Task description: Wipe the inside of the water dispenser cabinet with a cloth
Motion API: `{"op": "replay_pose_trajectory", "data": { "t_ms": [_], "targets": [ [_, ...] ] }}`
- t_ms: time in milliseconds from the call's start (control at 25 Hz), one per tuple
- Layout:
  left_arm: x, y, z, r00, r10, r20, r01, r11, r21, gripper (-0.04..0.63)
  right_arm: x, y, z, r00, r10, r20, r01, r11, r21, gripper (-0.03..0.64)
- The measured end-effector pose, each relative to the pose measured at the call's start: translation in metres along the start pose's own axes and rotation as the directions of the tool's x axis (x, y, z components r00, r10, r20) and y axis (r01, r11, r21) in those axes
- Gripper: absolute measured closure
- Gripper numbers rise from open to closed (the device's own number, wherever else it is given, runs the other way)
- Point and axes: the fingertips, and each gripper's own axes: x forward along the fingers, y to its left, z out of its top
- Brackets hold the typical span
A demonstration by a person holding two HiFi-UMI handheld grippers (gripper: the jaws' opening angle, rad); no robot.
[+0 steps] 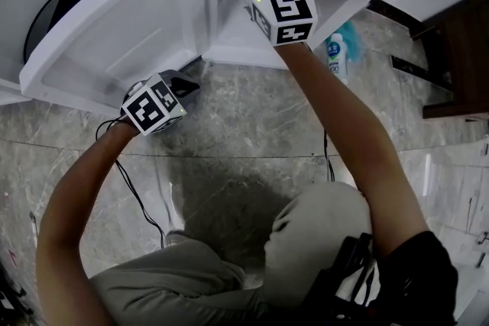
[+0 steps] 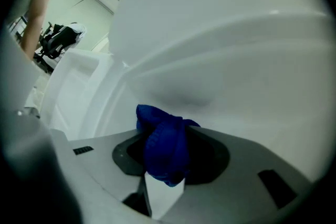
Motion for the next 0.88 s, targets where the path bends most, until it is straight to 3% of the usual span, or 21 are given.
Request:
{"op": "replay_pose_trajectory", "data": {
  "t_ms": [320,560,640,760,880],
  "targets": [
    [0.010,0.003,0.006,1.000,-0.016,-0.001,0.016,1.000,0.004,0.591,-0.035,0.001,-0.066,0.978,0.065,-0.196,-0.070,0.997,-0.019,0.494],
    [0.018,-0.002,-0.004,0.999,-0.038,-0.023,0.038,0.999,0.004,0.591,-0.047,0.031,-0.128,0.900,0.197,-0.390,-0.227,0.973,-0.033,0.494],
    [0.019,0.000,-0.002,0.999,-0.038,-0.017,0.038,0.999,0.001,0.591,-0.048,0.042,-0.141,0.871,0.248,-0.423,-0.275,0.961,-0.002,0.494],
    [0.022,0.003,0.000,0.999,-0.035,-0.012,0.035,0.999,-0.007,0.591,-0.044,0.048,-0.151,0.852,0.284,-0.439,-0.289,0.956,0.058,0.494],
    [0.026,0.003,0.004,0.999,-0.036,-0.006,0.036,0.999,-0.014,0.591,-0.034,0.052,-0.169,0.803,0.299,-0.515,-0.360,0.933,-0.020,0.494]
  ]
}}
